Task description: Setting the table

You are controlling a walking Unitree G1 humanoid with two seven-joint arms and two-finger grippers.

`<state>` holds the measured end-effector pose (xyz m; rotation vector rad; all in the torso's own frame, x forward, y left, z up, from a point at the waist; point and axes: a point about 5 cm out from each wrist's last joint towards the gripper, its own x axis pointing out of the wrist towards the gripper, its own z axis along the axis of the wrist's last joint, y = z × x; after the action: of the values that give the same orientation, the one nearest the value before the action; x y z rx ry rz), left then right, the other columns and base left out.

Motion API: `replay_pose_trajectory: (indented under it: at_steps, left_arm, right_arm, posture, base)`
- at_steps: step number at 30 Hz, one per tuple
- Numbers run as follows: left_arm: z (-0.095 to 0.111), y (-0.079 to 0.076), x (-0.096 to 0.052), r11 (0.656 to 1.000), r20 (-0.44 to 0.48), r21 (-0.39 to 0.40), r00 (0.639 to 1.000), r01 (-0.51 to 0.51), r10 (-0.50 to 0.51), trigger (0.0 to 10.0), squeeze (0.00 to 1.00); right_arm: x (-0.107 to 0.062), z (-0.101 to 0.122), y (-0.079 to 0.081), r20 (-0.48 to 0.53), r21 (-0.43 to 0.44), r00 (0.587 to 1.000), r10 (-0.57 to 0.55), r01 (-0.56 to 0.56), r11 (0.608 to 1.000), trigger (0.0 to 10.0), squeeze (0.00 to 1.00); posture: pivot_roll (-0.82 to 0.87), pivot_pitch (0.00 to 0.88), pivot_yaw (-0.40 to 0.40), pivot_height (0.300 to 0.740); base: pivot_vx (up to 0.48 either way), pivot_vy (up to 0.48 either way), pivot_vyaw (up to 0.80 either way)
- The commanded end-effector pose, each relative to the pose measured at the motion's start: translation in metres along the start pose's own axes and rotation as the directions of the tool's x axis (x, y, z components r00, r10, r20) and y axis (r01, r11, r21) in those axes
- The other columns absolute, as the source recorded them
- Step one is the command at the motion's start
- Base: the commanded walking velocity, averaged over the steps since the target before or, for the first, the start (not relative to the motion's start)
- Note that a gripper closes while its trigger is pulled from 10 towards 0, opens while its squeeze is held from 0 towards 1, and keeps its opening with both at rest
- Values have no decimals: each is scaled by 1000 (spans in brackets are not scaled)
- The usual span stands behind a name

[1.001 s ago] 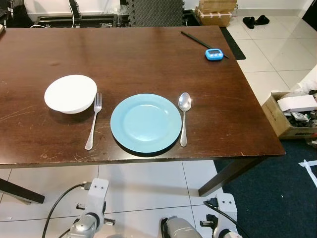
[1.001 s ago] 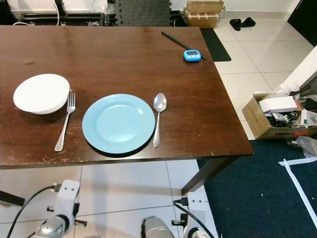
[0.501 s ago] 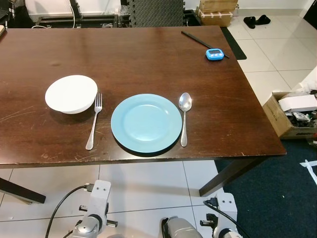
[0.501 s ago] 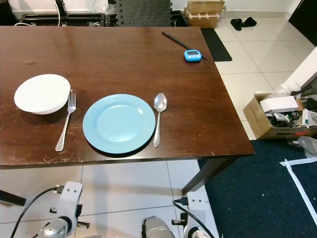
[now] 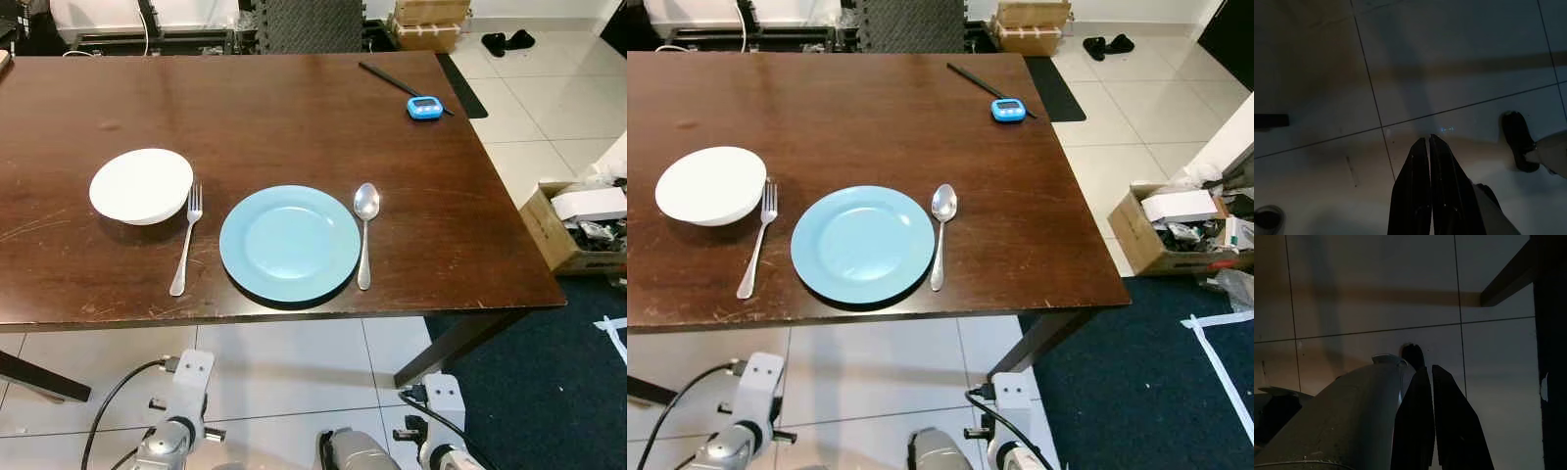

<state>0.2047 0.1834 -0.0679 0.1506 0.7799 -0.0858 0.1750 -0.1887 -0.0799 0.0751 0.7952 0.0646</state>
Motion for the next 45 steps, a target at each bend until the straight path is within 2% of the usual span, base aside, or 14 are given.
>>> replay_pose_trajectory:
  at_steps: [1,12,19,22,24,31,36,40,42,45]
  left_arm:
    - [-11,0,-3,1000,-44,-1,999,-2,2,10000,0]
    - [-10,1,-2,1000,-48,1,999,-1,1,10000,0]
    - [-6,-5,1,999,-57,25,998,23,-21,10000,0]
    - [-2,-5,2,999,-53,30,998,32,-30,10000,0]
    - [-1,-5,2,999,-56,39,998,37,-35,10000,0]
    - [-5,2,1,1000,-69,-15,997,-20,19,10000,0]
    - [-14,11,-3,994,-75,-81,995,-73,67,10000,0]
    - [-15,15,-5,995,-70,-63,995,-80,76,10000,0]
    - [-9,20,-3,998,-51,-11,997,-61,61,10000,0]
    - [-5,20,-2,999,-49,25,998,-39,40,10000,0]
  right_arm:
    - [-2,-5,0,-18,-1,1000,1,-1,1000,10000,0]
    - [1,1,-1,-13,-8,1000,0,0,1000,10000,0]
    - [-1,2,-9,-4,6,1000,-29,29,1000,10000,0]
    - [-2,1,-11,-3,-14,999,-38,38,999,10000,0]
    - [-1,5,-14,11,23,998,-58,57,998,10000,0]
    - [2,5,-8,-25,-35,999,-31,30,999,10000,0]
    - [6,9,3,-33,-61,999,13,-15,998,10000,0]
    - [7,9,8,-46,-64,998,43,-46,997,10000,0]
    - [7,7,11,-41,-25,999,35,-36,999,10000,0]
    - [7,5,11,-41,-7,999,24,-25,1000,10000,0]
  posture:
    - [-5,97,35,740]
    - [-5,94,37,740]
    - [-28,110,50,740]
    - [-43,104,78,740]
    - [-42,91,69,740]
    - [-29,83,36,740]
    - [10,101,-38,740]
    - [36,99,-36,740]
    - [42,79,-5,740]
    - [47,72,11,740]
  base:
    - [0,0,0]
    - [0,0,0]
    - [0,0,0]
    - [0,0,0]
    - [0,0,0]
    - [0,0,0]
    - [0,0,0]
    - [0,0,0]
    - [0,0,0]
    - [0,0,0]
